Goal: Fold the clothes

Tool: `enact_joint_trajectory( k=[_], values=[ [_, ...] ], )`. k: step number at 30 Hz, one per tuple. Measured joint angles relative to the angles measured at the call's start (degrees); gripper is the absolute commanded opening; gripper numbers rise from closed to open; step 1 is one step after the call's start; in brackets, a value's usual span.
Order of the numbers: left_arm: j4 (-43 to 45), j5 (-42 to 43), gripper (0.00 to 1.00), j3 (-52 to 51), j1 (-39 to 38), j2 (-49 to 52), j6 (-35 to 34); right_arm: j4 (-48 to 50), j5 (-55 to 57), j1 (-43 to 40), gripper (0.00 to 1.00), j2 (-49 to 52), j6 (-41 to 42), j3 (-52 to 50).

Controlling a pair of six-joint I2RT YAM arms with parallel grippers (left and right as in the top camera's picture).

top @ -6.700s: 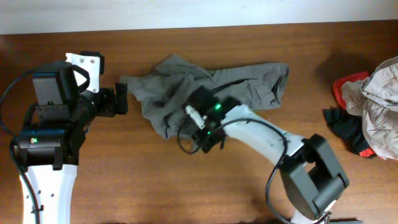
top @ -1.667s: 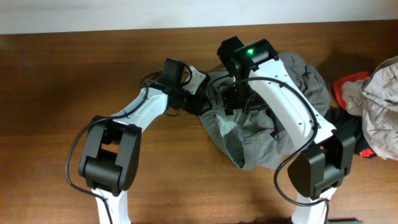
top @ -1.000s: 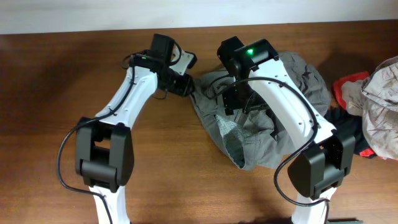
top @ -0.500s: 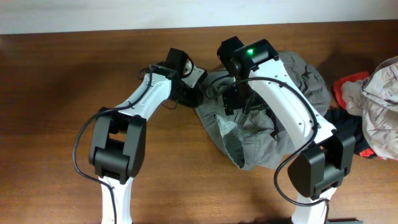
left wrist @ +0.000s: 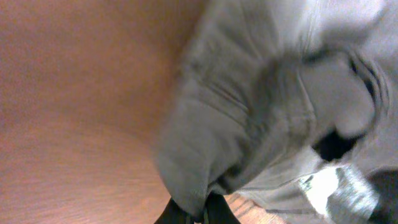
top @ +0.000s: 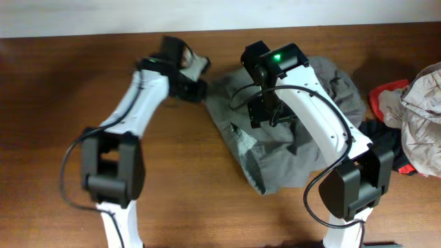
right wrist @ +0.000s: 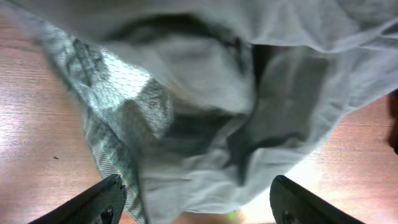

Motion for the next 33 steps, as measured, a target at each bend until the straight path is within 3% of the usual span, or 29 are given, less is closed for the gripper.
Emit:
enact_joint_trajectory(
  k=[6, 10, 14, 18, 29, 33],
  values=[
    [2.7, -1.9, 0.0, 2.9, 4.9, -6.7, 0.0, 0.1, -0.1, 0.0, 0.79, 0.0, -1.0, 0.0],
    [3.3, -5.3, 0.01, 2.9, 5.4, -6.6, 0.0, 2.8, -4.1, 0.7, 0.79, 0.0, -9.8, 0.0],
    [3.3, -8.5, 0.02, 2.9, 5.2, -6.6, 0.0, 7.0, -9.2, 4.8, 0.79, 0.0, -17.1, 0.0],
    [3.3, -11.3, 0.02, 2.9, 5.2, -6.6, 0.0, 10.2, -11.1, 10.5, 0.79, 0.1, -18.1, -0.2],
    [3.3, -12.6, 0.02, 2.9, 5.2, -6.6, 0.0, 25.9, -12.2, 20.9, 0.82, 3.1, -2.6, -22.6],
    [3.1, -12.6, 0.02, 2.9, 5.2, -6.6, 0.0, 28.2, -8.1, 24.0, 0.72, 3.1, 6.3, -24.1]
  ],
)
